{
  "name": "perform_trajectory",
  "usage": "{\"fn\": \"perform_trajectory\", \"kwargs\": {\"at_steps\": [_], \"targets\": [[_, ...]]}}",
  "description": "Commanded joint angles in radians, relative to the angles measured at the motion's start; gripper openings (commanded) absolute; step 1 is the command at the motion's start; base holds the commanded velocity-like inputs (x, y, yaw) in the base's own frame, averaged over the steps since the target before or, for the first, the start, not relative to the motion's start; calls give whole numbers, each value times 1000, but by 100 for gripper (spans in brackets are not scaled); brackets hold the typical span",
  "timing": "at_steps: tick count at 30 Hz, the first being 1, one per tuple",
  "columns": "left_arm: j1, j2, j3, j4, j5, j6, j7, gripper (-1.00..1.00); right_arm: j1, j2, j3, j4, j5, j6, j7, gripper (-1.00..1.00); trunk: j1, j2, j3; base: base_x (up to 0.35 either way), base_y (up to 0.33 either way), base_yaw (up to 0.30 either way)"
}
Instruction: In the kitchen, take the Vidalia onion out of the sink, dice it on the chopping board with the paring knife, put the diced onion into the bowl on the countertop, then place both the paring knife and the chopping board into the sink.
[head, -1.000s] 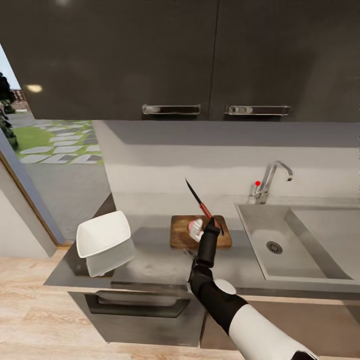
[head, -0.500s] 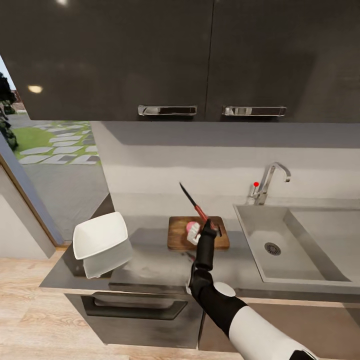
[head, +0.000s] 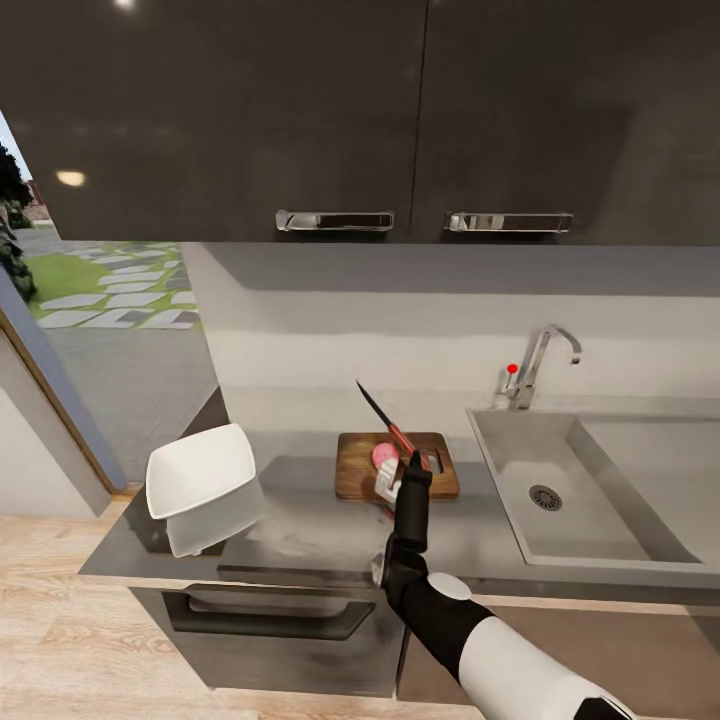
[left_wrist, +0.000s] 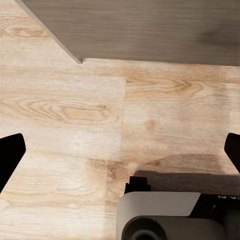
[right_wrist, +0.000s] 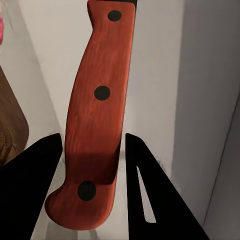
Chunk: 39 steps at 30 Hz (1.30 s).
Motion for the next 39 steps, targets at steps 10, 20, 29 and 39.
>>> {"fn": "perform_trajectory", "kwargs": {"at_steps": [10, 20, 29, 39], "targets": [[-2, -1, -9, 4, 7, -6, 1, 100, -1, 0, 3, 42, 3, 6, 0, -100, 0, -2, -2, 0, 0, 0], [-2, -1, -9, 4, 7, -6, 1, 100, -1, 0, 3, 57, 3, 5, 1, -100, 0, -2, -2, 0, 0, 0], [-2, -1, -9, 4, 7, -6, 1, 100, -1, 0, 3, 57, 3, 5, 3, -100, 0, -2, -2, 0, 0, 0], [-2, -1, -9, 4, 7, -6, 1, 100, -1, 0, 2, 60, 3, -20, 3, -100, 0, -2, -2, 0, 0, 0]]}}
